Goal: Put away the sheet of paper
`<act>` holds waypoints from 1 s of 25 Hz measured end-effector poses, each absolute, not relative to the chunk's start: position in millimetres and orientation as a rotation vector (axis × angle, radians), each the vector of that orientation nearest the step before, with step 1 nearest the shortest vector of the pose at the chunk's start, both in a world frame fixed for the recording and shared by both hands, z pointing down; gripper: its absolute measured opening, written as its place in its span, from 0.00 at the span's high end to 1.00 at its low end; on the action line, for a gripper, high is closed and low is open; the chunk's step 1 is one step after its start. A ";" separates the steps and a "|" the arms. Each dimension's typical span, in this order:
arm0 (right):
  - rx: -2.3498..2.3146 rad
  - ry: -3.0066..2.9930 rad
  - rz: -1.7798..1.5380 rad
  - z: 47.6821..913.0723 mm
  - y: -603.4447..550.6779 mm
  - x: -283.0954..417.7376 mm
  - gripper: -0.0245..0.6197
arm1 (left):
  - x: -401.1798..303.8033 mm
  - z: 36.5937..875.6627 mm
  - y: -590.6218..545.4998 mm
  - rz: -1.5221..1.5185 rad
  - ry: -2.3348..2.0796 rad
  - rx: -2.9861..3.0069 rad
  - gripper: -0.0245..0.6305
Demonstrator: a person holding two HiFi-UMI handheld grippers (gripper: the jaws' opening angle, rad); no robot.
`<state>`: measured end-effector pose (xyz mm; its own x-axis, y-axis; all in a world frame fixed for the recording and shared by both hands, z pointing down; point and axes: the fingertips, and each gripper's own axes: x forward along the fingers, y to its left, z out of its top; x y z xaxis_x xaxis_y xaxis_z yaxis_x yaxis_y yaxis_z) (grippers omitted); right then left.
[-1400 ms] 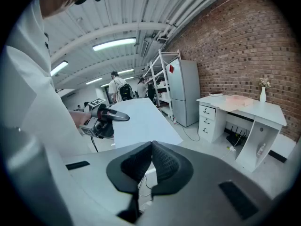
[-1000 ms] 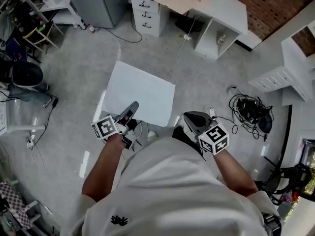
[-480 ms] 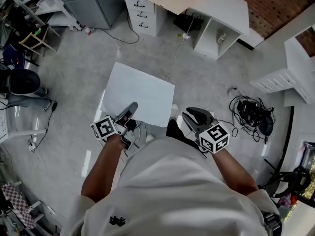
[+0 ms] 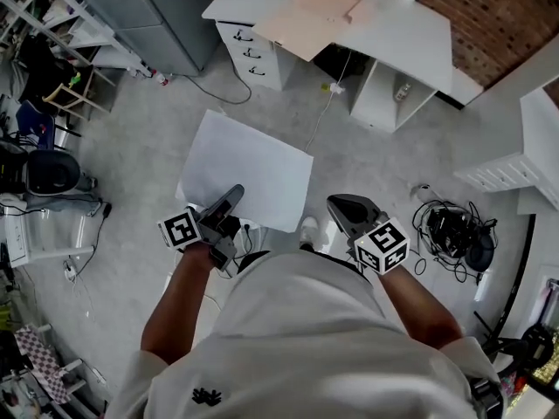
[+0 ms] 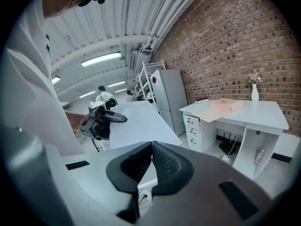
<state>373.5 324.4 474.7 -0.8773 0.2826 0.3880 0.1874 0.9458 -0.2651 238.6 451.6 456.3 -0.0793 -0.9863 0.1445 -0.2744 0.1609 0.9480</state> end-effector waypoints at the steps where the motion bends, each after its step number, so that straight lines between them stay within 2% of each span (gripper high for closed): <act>1: -0.335 -2.670 0.309 476.8 310.4 371.5 0.92 | 234.0 455.5 438.3 -0.980 -1.532 1.270 0.93; 8: -0.253 -2.708 0.316 481.4 247.7 354.5 0.92 | 202.3 441.4 372.3 -0.956 -1.514 1.305 0.93; 16: -0.151 -2.698 0.358 483.4 194.2 319.0 0.92 | 132.2 436.0 296.2 -0.961 -1.456 1.379 0.93; 25: 0.056 -2.653 0.392 480.5 114.9 215.9 0.92 | 5.6 442.7 189.8 -0.967 -1.314 1.448 0.93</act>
<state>215.9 114.9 480.5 -0.8958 0.0257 0.4438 -0.1037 0.9587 -0.2648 5.6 189.8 442.7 0.1200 -0.9923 0.0311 -0.2660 -0.0020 0.9640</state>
